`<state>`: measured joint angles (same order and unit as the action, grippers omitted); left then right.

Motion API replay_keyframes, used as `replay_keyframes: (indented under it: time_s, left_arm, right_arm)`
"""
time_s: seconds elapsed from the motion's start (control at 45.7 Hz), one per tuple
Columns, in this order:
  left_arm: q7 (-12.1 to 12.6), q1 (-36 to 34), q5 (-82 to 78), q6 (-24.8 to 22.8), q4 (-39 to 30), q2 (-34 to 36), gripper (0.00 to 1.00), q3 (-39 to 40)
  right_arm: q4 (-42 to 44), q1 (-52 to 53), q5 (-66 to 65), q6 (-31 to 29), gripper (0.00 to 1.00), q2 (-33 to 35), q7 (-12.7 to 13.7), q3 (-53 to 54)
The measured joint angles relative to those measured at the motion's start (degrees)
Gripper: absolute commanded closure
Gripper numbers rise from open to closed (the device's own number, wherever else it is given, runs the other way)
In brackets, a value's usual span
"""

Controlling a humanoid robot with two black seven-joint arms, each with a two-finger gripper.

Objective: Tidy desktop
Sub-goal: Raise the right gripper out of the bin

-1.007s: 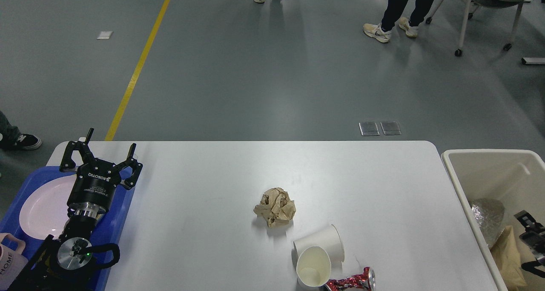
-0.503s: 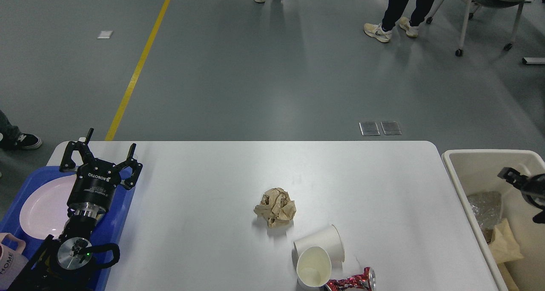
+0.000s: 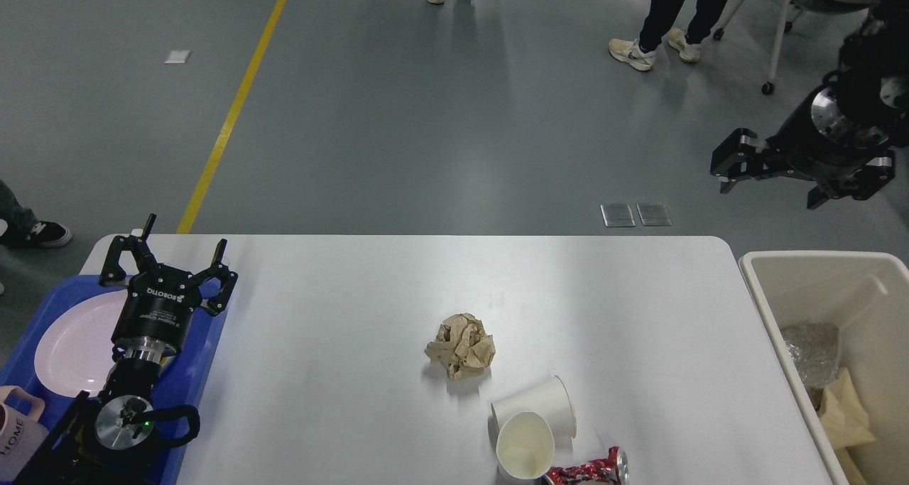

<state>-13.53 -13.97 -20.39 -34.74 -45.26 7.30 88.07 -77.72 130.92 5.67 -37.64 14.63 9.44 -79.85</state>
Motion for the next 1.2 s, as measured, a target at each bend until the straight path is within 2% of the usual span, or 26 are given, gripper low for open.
replay_keyframes:
  time_s: [0.197,0.328,1.204]
  left_arm:
    - [0.0,0.0,0.0,0.0,0.0,0.0,0.03,0.0]
    - [0.0,0.0,0.0,0.0,0.0,0.0,0.03,0.0]
    - [0.0,0.0,0.0,0.0,0.0,0.0,0.03,0.0]
  right_arm:
    - [-14.8,10.7,0.2,-0.5,0.0,-2.9,0.0,3.5]
    - [-19.3,14.7,0.4,-1.0,0.0,-3.0,-0.2,5.3]
    - [-19.7,12.1,0.7,-0.8,0.0,-3.1,-0.3,10.2]
